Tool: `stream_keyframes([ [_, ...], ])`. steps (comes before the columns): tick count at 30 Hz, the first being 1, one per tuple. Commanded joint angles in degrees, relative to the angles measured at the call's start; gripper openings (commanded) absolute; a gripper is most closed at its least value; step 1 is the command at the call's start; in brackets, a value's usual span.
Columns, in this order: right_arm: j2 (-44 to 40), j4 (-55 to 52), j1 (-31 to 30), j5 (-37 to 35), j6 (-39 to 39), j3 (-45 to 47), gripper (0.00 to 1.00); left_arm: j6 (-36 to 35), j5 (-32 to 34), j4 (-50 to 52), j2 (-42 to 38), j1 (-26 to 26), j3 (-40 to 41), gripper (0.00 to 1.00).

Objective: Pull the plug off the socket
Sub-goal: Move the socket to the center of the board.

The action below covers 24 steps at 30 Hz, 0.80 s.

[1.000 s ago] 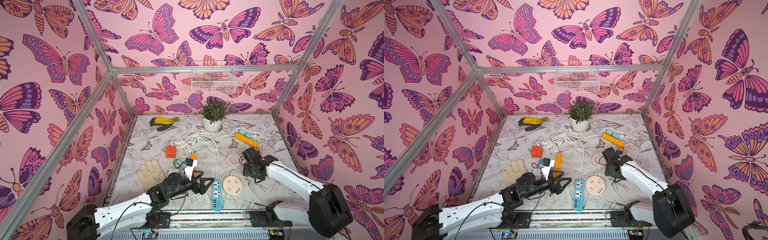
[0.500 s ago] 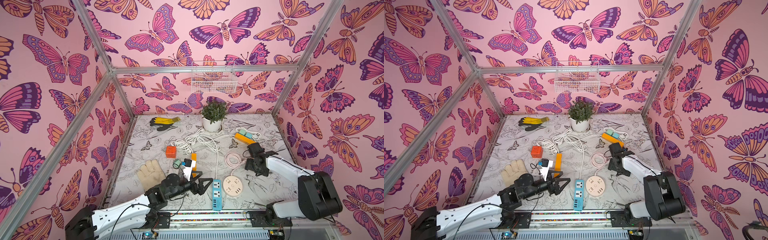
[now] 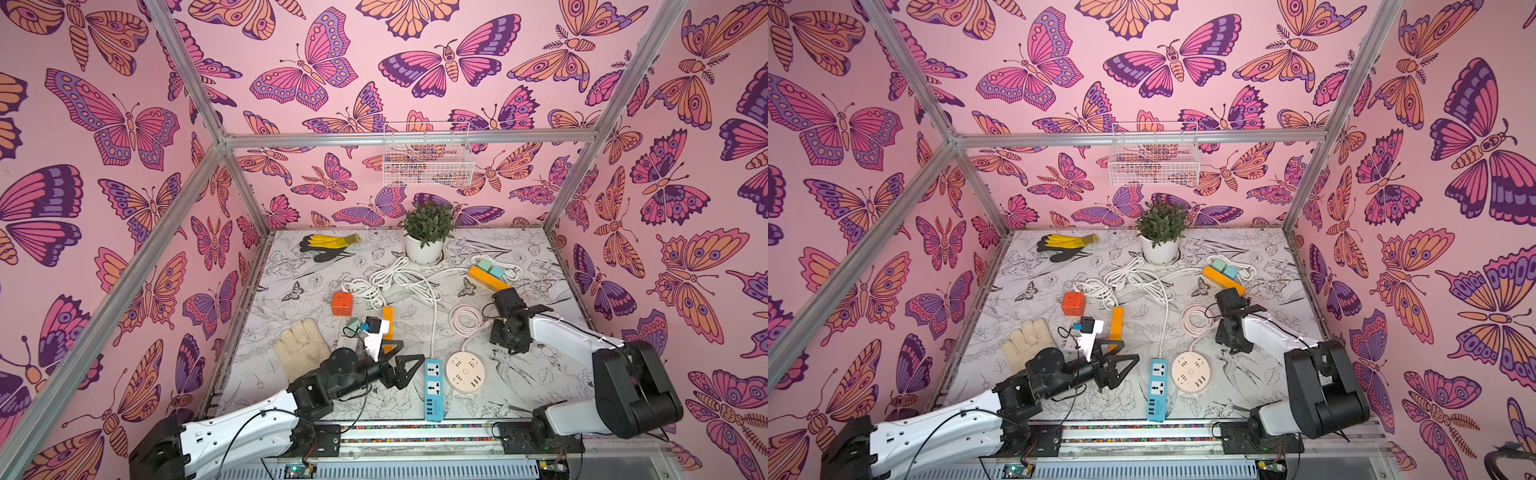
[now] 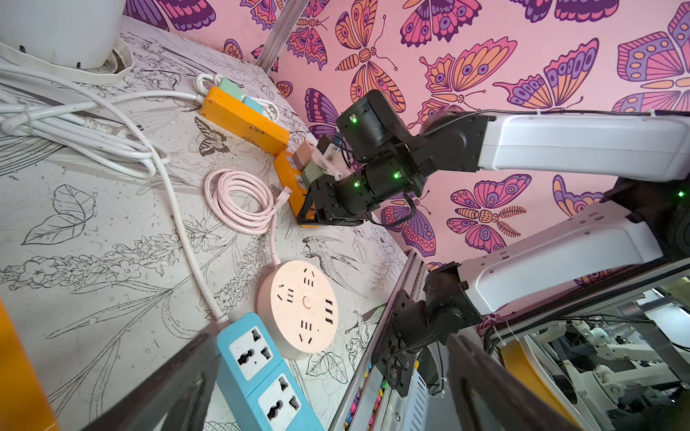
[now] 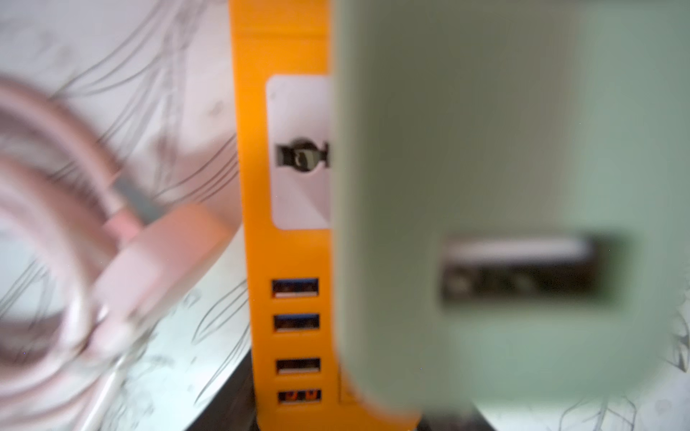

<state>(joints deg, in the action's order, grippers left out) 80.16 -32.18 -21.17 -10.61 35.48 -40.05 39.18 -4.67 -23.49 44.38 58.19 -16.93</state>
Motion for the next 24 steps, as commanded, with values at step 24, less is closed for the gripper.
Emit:
stream_keyframes([
  [24, -5.0, -14.1, -40.3, -10.6, 18.1, -7.7, 0.82, -0.8, -0.1, 2.9, -2.7, 0.2, 1.1, 0.99],
])
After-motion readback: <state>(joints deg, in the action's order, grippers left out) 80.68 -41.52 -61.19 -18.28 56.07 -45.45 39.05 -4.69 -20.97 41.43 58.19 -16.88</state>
